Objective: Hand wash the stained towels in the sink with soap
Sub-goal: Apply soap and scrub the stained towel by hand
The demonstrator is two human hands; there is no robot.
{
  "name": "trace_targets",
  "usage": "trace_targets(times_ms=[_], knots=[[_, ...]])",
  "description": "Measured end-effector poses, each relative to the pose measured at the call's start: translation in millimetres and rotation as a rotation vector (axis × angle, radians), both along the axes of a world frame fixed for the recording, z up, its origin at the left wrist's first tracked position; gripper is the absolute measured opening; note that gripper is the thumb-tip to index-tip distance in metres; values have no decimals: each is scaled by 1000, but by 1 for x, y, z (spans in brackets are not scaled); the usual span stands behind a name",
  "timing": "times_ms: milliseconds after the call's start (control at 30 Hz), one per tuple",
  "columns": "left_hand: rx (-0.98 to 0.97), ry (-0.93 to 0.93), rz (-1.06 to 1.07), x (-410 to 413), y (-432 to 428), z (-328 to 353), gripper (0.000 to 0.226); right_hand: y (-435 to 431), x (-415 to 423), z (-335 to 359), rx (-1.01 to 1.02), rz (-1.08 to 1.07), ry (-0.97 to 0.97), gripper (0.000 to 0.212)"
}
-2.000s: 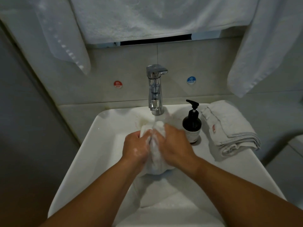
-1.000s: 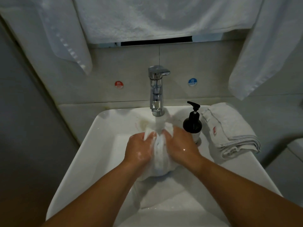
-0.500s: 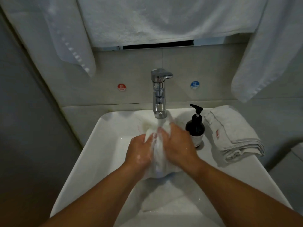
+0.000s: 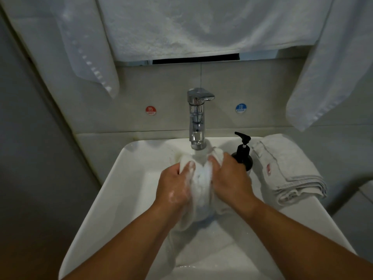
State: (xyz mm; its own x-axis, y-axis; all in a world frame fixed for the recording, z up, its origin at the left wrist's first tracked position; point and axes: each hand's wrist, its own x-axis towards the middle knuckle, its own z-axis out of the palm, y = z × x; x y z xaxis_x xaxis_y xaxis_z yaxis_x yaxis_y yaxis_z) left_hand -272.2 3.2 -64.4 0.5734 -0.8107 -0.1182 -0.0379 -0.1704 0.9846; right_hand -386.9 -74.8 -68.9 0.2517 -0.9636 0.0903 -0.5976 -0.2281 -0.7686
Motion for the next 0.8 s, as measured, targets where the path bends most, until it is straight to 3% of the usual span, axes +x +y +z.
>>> trace_targets(times_ms=[133,233,300,467,600,667,800], knots=[[93,-11,15,2,1,-10,29,29,8,-9,-89,239,54,27],[0,16,-27,3,2,1,31,-7,6,-2,-1,10,-26,45],[-11,-8,-21,2,1,4,31,-12,1,0,33,-27,-25,47],[145,9,-1,4,1,-11,29,27,6,-12,-67,285,88,22],[29,9,-47,4,2,2,28,-11,2,-3,19,33,18,40],[33,-20,-26,3,0,3,29,-7,-3,-1,28,15,4,40],[163,-28,2,3,2,-6,31,29,4,-8,-23,293,56,21]])
